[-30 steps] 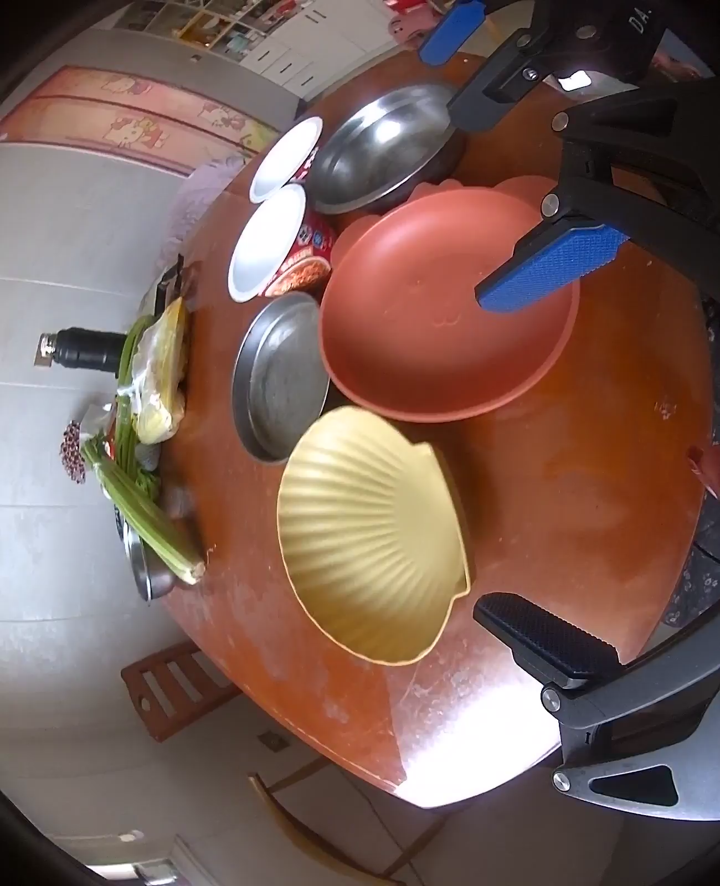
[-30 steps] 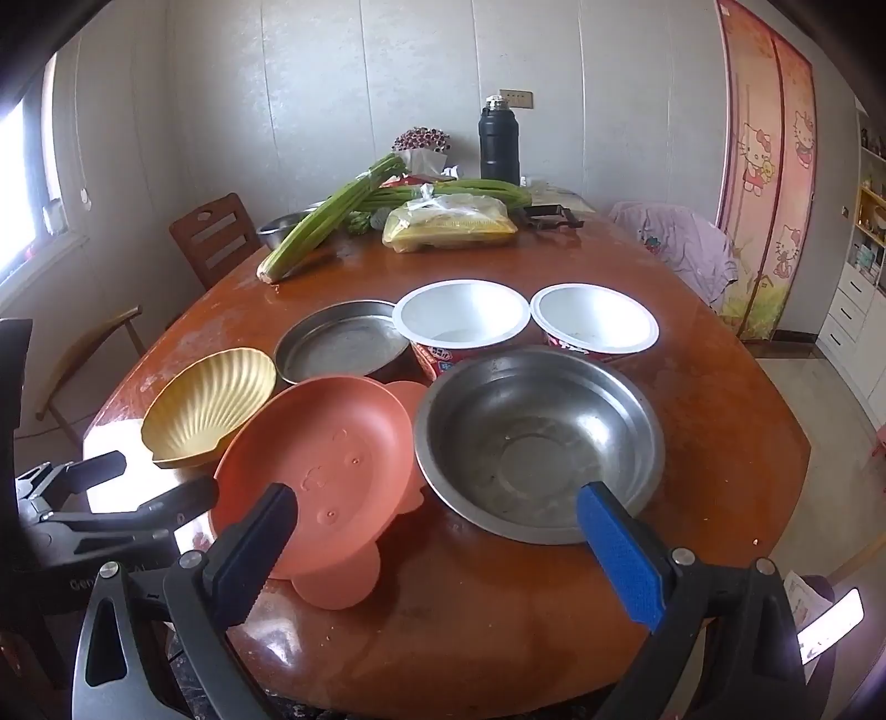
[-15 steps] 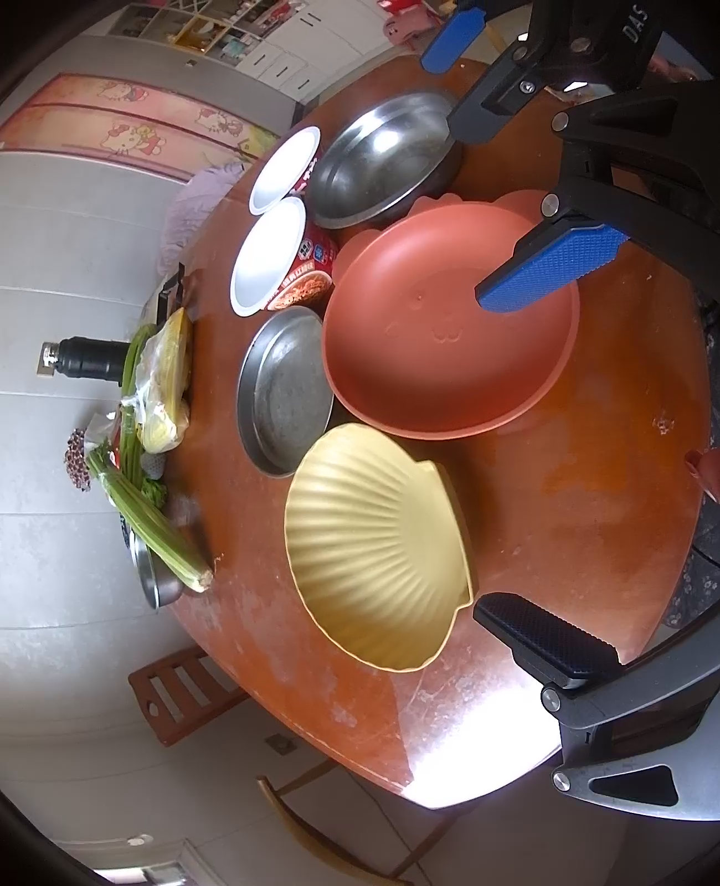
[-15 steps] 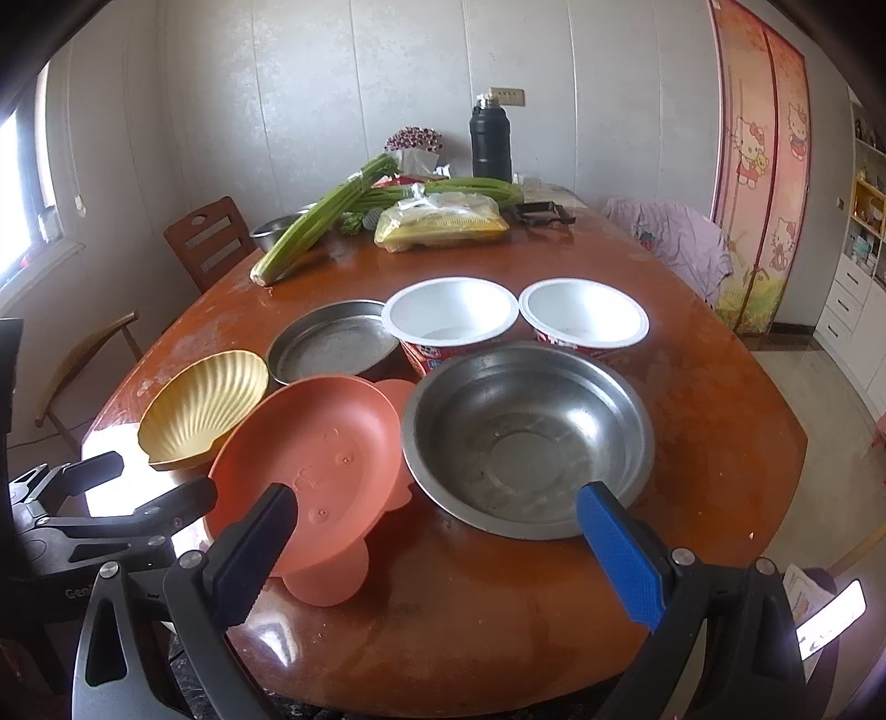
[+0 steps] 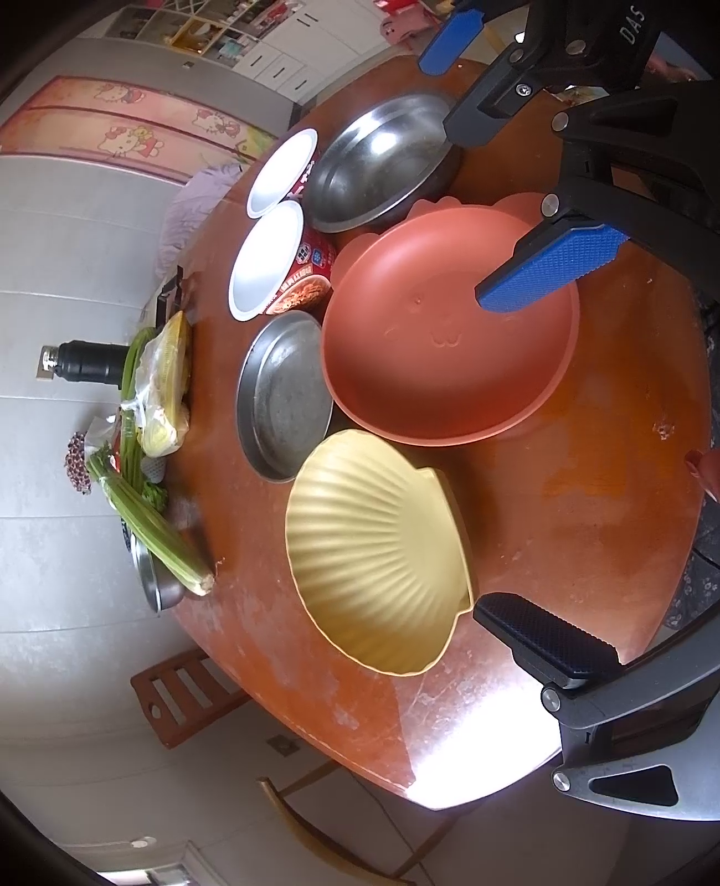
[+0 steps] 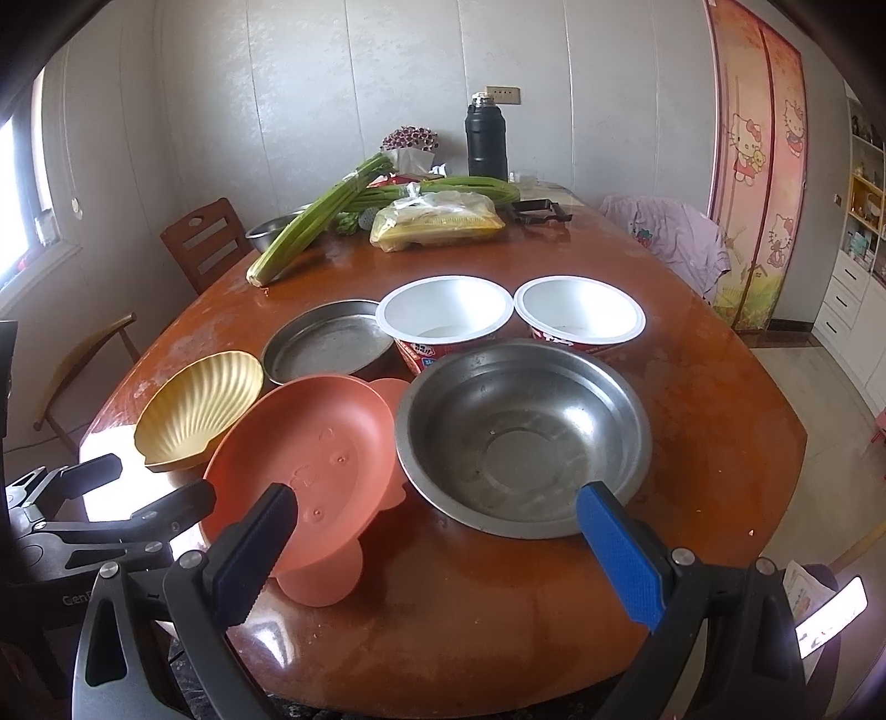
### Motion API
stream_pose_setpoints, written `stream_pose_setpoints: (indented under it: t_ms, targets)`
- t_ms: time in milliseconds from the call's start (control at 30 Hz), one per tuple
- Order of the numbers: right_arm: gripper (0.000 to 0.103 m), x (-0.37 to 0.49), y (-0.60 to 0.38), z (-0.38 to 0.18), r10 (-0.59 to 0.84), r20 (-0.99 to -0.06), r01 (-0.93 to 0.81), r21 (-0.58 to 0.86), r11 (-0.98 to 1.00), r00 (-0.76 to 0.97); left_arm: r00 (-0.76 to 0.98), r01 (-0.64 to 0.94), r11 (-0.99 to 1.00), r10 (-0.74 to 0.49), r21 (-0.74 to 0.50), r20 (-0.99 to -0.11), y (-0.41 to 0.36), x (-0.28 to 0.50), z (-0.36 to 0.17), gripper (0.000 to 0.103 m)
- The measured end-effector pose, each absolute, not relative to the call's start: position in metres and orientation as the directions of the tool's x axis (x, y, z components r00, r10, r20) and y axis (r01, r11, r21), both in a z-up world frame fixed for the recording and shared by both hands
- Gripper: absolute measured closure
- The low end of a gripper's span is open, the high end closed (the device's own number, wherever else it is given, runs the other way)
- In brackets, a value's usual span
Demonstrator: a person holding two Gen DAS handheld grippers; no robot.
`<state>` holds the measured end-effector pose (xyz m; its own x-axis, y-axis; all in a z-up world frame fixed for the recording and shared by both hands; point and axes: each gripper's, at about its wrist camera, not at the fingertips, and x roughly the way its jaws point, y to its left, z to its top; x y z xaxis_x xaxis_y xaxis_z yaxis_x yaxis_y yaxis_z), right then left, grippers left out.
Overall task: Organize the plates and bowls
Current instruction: 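Move the left gripper toward the yellow shell-shaped bowl, then grasp the rim of the yellow shell bowl with the left gripper and lift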
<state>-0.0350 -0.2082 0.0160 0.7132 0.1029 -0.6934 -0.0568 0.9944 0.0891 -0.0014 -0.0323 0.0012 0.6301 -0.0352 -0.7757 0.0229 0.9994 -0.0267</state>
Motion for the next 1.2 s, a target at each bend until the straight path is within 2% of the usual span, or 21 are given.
stream_pose_setpoints:
  t_ms: [967,1100,1200]
  targets:
    - [0.001,-0.029,-0.199,0.022,0.101,-0.689,-0.077,0.065,0.995,0.717,0.645,-0.004,0.999,-0.025,-0.036,-0.764,-0.016,-0.002,0.006,0.002]
    - [0.001,-0.025,-0.189,0.027,0.124,-0.681,-0.114,0.060,0.992,0.722,0.659,-0.023,0.999,-0.009,-0.032,-0.752,-0.001,-0.002,0.011,0.002]
    - [0.001,-0.018,-0.174,0.031,0.164,-0.679,-0.170,0.058,0.984,0.716,0.674,-0.096,0.995,0.037,-0.037,-0.738,0.026,0.001,0.016,0.002]
